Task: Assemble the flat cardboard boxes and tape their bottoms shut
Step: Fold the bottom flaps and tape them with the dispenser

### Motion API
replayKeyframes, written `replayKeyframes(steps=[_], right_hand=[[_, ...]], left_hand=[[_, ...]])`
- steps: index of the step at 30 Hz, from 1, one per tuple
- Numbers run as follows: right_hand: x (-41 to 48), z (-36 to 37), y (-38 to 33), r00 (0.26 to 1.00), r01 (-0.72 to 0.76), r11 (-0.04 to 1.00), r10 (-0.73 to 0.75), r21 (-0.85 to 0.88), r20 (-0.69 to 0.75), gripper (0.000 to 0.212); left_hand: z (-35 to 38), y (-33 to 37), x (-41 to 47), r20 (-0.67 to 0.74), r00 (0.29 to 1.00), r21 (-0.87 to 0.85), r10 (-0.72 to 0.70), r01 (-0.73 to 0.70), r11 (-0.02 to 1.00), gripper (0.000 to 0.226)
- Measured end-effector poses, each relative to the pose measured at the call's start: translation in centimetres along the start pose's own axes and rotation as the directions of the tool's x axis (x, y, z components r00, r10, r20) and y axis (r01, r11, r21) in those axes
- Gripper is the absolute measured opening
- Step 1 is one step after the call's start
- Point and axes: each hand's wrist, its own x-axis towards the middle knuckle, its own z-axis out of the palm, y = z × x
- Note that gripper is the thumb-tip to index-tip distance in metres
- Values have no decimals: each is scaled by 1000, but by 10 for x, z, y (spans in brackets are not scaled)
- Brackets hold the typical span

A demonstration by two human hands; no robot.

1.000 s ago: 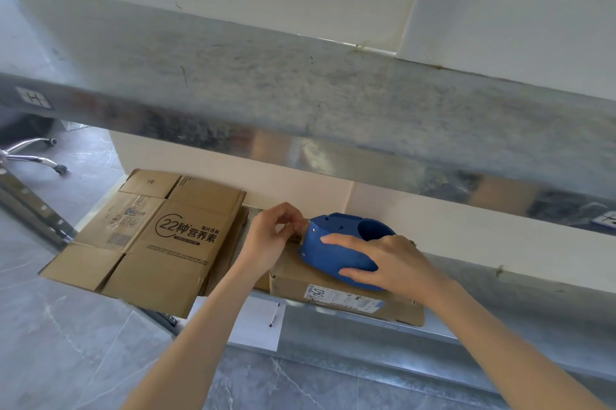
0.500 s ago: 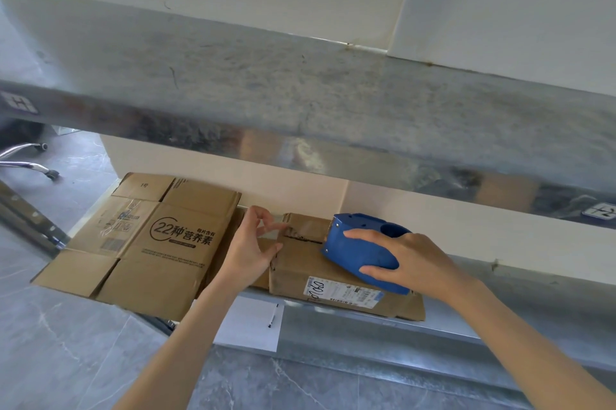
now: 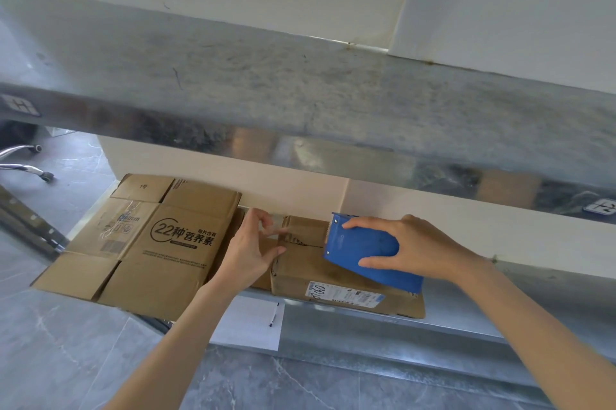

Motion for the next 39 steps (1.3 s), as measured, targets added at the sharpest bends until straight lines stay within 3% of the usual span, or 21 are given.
replayKeyframes(steps=[17,29,35,39], right_hand=[[42,-9,-9,969,-151,967,104,203,226,47],[53,-13,-6,949,-180,956,108,231,296,42],[55,-13,-3,946,-185,954,109,235,304,42],[57,-13,-2,943,-193,957,119,218,310,43]], left_hand=[[3,-6,-3,-14,996,-122,-86,84,989,50],[1,6,-3,-90,976,-39,-199,196,980,50],[-11,19,7,-21,928,-314,-371,346,884,12],[-9,19,13,-36,900,-350,-435,396,849,12]])
